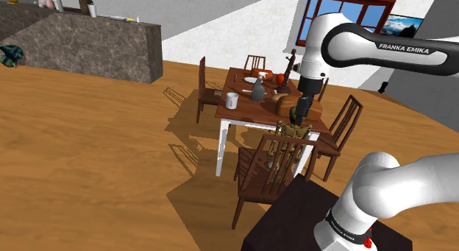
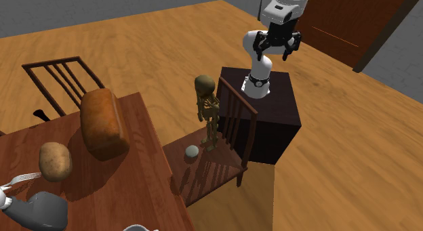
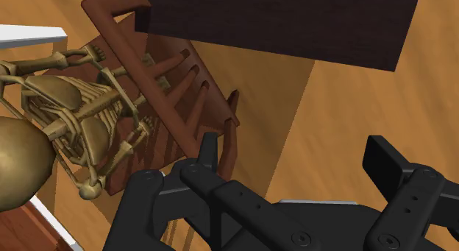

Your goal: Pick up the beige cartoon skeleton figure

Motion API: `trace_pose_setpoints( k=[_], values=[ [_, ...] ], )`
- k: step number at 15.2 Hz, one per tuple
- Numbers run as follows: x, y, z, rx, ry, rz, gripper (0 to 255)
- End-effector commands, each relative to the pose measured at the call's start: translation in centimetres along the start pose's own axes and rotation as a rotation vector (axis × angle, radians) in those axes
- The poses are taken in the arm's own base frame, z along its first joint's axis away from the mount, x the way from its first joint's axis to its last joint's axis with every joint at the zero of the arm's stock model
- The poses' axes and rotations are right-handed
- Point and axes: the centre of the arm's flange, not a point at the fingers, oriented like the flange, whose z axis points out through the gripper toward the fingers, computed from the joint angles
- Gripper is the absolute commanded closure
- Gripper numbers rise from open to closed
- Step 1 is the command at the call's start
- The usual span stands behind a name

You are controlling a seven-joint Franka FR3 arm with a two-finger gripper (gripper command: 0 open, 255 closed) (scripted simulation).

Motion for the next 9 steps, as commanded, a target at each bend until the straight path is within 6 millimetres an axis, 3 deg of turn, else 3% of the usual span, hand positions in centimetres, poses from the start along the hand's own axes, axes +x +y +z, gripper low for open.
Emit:
trace_pose_setpoints(
  k=[1, 9],
  values=[
    [0.0, 0.0, 0.0, 0.000, 0.000, 0.000, 0],
    [-1.5, 10.2, 4.1, 0.034, 0.039, -0.113, 0]
  ],
)
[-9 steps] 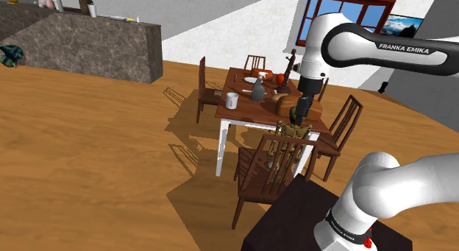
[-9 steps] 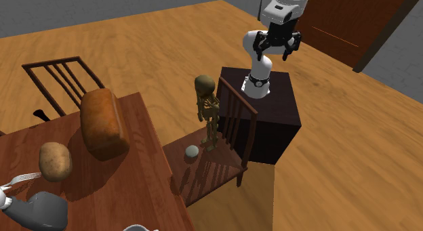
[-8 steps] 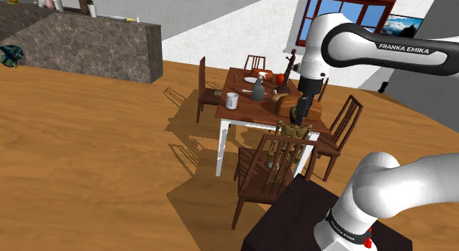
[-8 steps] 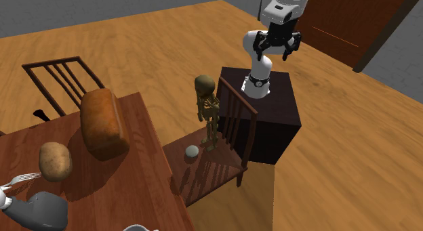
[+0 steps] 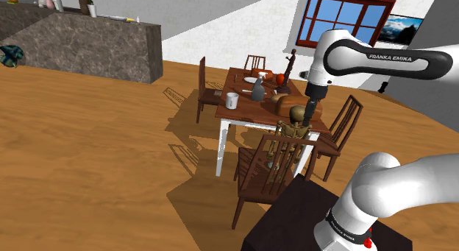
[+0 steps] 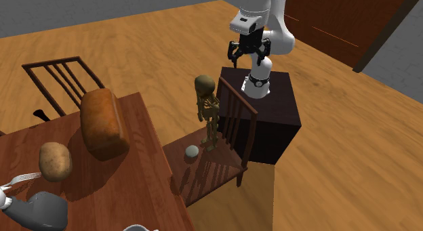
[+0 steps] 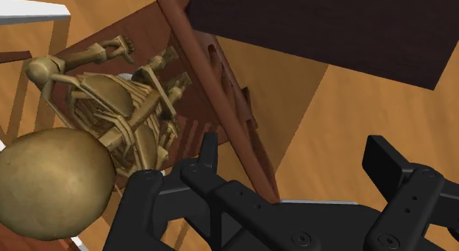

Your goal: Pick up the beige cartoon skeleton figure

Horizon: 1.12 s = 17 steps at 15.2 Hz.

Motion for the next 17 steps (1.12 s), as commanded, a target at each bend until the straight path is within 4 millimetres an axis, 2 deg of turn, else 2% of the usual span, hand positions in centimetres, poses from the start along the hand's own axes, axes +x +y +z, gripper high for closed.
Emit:
trace_pose_setpoints(
  k=[1, 8, 14, 15, 17],
  values=[
    [-0.5, 2.4, 1.0, 0.007, 0.010, -0.032, 0],
    [-1.5, 11.4, 4.6, 0.037, 0.044, -0.130, 0],
    [-1.6, 19.0, 8.0, 0.062, 0.073, -0.215, 0],
    [-1.6, 19.7, 8.3, 0.064, 0.076, -0.223, 0],
    [-1.5, 19.8, 9.3, 0.064, 0.076, -0.223, 0]
  ],
)
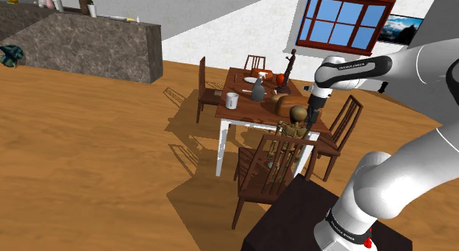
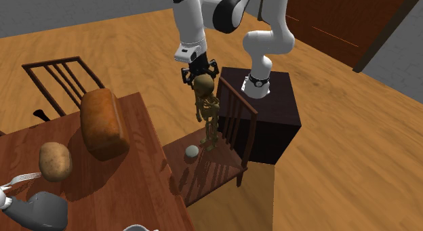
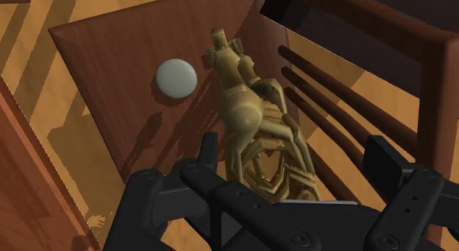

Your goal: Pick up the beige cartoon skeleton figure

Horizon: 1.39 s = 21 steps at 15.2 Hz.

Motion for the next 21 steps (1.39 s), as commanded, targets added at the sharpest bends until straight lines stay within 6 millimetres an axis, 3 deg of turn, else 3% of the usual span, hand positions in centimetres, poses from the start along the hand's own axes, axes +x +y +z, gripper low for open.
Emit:
trace_pose_setpoints(
  k=[1, 7, 8, 17, 21],
  values=[
    [0.0, 0.5, 0.9, 0.000, 0.001, -0.003, 0],
    [-0.1, 0.7, 3.3, 0.000, 0.001, -0.003, 0],
    [-0.1, 0.7, 3.3, 0.000, 0.001, -0.004, 255],
    [-0.1, 0.7, 3.3, 0.000, 0.001, -0.003, 255],
    [0.0, 0.5, 1.2, 0.000, 0.001, -0.003, 255]
  ],
)
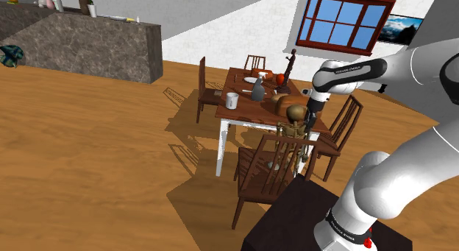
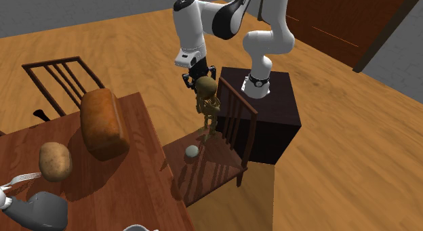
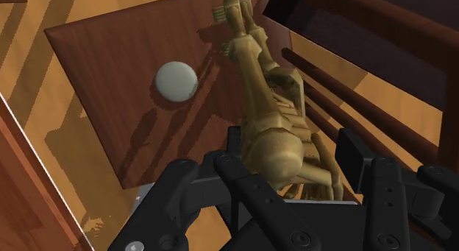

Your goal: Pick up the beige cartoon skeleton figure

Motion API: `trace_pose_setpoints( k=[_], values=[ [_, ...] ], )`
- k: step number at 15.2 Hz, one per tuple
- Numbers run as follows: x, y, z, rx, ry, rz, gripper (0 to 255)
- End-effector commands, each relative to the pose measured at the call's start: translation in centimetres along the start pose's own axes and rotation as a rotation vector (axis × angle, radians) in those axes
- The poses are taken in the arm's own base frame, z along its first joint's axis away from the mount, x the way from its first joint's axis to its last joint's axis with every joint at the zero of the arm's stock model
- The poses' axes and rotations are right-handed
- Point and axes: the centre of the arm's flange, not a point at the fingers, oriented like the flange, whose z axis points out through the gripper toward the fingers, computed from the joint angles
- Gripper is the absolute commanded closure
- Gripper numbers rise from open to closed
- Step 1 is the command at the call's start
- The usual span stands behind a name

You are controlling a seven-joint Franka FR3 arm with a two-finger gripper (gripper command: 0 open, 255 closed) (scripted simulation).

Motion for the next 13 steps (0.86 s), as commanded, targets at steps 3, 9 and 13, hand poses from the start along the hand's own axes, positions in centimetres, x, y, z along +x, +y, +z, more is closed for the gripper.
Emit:
trace_pose_setpoints(
  k=[3, 9, 13],
  values=[
    [0.1, -0.2, -2.2, -0.001, 0.001, 0.000, 255],
    [0.3, -0.5, -5.4, -0.001, 0.001, 0.000, 255],
    [0.3, -0.7, -6.5, -0.001, 0.001, 0.000, 255]
  ],
)
